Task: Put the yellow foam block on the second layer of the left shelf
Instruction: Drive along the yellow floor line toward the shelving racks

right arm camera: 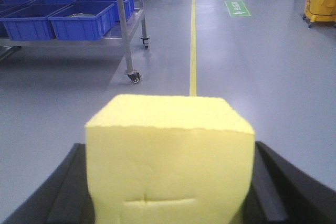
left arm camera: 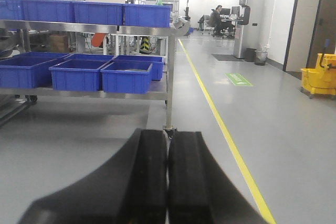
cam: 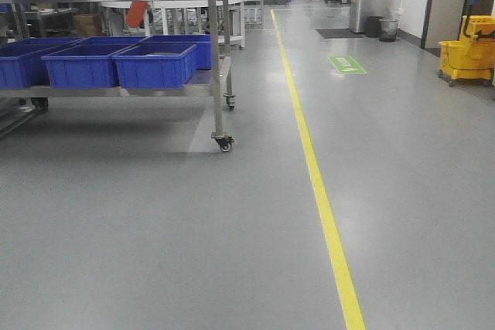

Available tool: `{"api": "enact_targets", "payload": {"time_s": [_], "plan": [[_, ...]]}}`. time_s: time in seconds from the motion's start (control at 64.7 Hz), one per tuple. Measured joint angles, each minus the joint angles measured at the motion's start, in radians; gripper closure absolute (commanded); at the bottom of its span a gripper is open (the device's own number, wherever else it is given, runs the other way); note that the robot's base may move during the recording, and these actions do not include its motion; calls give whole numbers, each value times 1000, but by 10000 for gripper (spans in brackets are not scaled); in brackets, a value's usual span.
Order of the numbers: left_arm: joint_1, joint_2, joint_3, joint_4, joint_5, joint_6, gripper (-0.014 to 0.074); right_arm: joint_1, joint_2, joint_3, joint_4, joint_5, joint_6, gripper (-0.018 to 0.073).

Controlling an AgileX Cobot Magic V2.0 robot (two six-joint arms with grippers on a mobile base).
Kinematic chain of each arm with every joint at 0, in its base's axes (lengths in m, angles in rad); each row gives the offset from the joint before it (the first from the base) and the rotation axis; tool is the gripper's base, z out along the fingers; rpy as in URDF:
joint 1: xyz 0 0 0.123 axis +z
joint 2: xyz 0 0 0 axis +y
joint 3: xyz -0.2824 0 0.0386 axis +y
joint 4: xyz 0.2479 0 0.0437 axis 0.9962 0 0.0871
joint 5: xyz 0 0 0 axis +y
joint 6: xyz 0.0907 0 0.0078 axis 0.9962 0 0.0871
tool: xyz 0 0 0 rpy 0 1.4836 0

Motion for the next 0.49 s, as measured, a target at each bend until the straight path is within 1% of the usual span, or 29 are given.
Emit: {"api": "enact_targets", "payload": {"time_s": [0.495], "plan": [[0,0,0,0,0,0,460,0,-1,0,0,2,0,167]]}}
